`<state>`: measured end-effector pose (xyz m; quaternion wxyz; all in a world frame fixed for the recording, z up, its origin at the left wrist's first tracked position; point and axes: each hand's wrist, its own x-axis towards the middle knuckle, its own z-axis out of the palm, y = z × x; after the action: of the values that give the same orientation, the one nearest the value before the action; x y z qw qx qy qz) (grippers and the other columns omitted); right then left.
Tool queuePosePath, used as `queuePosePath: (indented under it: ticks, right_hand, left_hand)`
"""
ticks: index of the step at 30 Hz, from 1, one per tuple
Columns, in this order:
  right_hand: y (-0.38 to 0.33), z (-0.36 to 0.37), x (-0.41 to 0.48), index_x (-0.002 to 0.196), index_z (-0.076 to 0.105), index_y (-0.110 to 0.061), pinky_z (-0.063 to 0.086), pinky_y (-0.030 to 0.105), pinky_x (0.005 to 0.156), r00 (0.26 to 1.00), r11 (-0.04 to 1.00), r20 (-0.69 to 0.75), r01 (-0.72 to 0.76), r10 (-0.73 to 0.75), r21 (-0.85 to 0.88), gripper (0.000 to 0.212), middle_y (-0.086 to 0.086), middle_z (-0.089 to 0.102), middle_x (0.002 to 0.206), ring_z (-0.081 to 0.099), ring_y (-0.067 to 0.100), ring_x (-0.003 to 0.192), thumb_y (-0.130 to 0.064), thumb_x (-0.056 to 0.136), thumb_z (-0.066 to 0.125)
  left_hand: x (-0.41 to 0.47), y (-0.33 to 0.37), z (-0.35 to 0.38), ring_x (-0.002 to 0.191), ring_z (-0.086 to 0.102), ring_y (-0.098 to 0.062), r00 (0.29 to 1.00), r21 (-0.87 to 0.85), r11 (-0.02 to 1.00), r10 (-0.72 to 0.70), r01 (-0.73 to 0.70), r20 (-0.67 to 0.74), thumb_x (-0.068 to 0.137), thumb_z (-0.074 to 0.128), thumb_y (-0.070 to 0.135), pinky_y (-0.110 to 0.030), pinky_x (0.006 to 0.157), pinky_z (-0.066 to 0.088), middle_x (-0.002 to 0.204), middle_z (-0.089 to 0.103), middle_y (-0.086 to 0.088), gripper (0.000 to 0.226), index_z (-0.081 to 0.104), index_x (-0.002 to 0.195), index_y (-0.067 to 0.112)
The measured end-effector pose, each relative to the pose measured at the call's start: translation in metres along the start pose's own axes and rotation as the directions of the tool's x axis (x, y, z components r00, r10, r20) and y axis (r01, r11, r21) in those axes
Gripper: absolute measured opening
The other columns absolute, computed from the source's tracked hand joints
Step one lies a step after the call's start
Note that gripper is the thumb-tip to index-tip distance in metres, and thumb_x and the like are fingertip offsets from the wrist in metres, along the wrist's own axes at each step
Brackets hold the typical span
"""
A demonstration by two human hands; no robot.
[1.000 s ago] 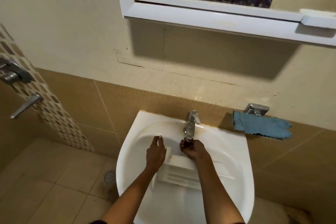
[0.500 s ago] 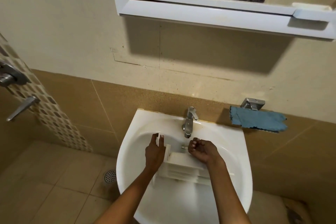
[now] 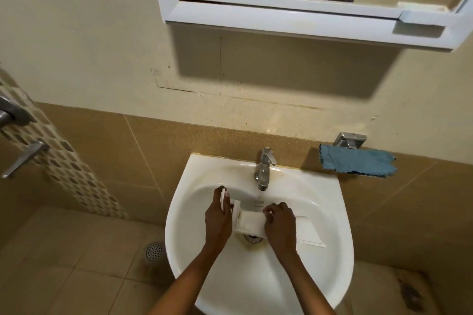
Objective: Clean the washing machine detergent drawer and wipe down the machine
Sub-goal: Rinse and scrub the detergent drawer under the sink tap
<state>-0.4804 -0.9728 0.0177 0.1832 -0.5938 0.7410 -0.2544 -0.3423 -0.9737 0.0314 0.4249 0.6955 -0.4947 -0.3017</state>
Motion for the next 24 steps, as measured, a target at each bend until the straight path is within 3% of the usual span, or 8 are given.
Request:
queuePosePath:
  ticks: [2,5,8,10,14,16,20,24]
  right_hand:
    - [-0.019,0.011,-0.004,0.097,0.071,-0.007,0.043,0.035,0.083,0.993,0.996,0.074,0.089,-0.088,-0.020,0.021,0.012,0.064,0.101,0.058,0.032,0.096,-0.007,0.088,0.052]
    - [-0.040,0.019,-0.013,0.095,0.071,-0.007,0.045,0.029,0.076,0.949,0.970,0.211,0.212,-0.233,0.118,0.034,0.011,0.064,0.095,0.061,0.027,0.090,-0.021,0.086,0.042]
    - [-0.022,0.007,-0.007,0.093,0.075,-0.013,0.044,0.026,0.073,0.943,0.959,0.184,0.262,-0.278,0.106,0.057,0.006,0.070,0.090,0.062,0.022,0.085,-0.047,0.080,0.030]
    - [0.006,-0.003,-0.002,0.089,0.076,-0.013,0.047,0.030,0.071,0.970,0.974,0.093,0.225,-0.225,0.009,0.048,0.007,0.072,0.085,0.063,0.025,0.080,-0.041,0.084,0.038]
    - [0.027,-0.015,0.003,0.065,0.072,-0.008,0.048,0.031,0.055,0.997,0.979,-0.044,0.055,-0.065,-0.196,0.012,0.010,0.065,0.062,0.062,0.032,0.059,-0.003,0.073,0.064]
    - [0.004,-0.003,-0.002,0.059,0.068,-0.007,0.048,0.030,0.051,0.996,0.979,-0.021,0.079,-0.085,-0.189,0.014,0.010,0.062,0.058,0.061,0.031,0.053,0.005,0.065,0.064]
    - [-0.027,0.022,-0.015,0.087,0.074,-0.010,0.049,0.030,0.064,0.946,0.955,0.152,0.294,-0.287,-0.026,0.023,0.008,0.069,0.079,0.065,0.026,0.073,-0.009,0.082,0.051]
    - [0.015,0.003,-0.002,0.081,0.073,-0.022,0.049,0.025,0.054,0.919,0.873,0.099,0.393,-0.381,-0.288,0.029,-0.004,0.068,0.071,0.065,0.018,0.061,-0.026,0.083,0.044]
  left_hand:
    - [0.001,0.000,-0.001,0.073,0.059,-0.014,1.000,0.015,1.000,0.009,-0.009,0.014,0.100,0.031,0.029,-0.023,0.073,0.046,0.098,0.068,-0.008,0.039,0.040,0.136,0.017]
    - [0.003,0.000,-0.002,0.083,0.063,-0.020,1.000,0.014,1.000,0.009,-0.010,0.023,0.100,0.029,0.029,-0.028,0.078,0.050,0.103,0.068,-0.011,0.040,0.039,0.136,0.016]
    - [0.003,-0.001,-0.001,0.091,0.065,-0.025,0.999,0.025,0.999,0.025,-0.025,0.024,0.100,0.030,0.030,-0.033,0.084,0.051,0.109,0.067,-0.010,0.040,0.039,0.137,0.016]
    - [0.001,-0.002,-0.001,0.090,0.065,-0.025,0.999,0.021,0.999,0.029,-0.030,0.027,0.100,0.030,0.030,-0.034,0.083,0.051,0.108,0.067,-0.010,0.039,0.039,0.136,0.016]
    - [0.000,-0.002,-0.003,0.087,0.065,-0.025,0.998,0.023,0.999,0.042,-0.043,0.051,0.100,0.030,0.028,-0.029,0.078,0.049,0.102,0.067,-0.010,0.039,0.038,0.136,0.015]
    - [-0.001,-0.002,-0.004,0.079,0.062,-0.018,0.997,0.026,0.999,0.038,-0.040,0.067,0.100,0.030,0.027,-0.025,0.075,0.046,0.098,0.065,-0.005,0.039,0.036,0.137,0.015]
    - [-0.002,-0.003,-0.007,0.071,0.055,-0.007,0.994,0.005,1.000,0.023,-0.024,0.107,0.101,0.029,0.027,-0.022,0.074,0.043,0.089,0.060,-0.001,0.041,0.031,0.141,0.018]
    - [0.002,-0.004,-0.007,0.075,0.058,-0.015,0.992,0.012,0.999,0.037,-0.039,0.117,0.100,0.028,0.027,-0.025,0.076,0.047,0.095,0.065,-0.008,0.041,0.033,0.139,0.018]
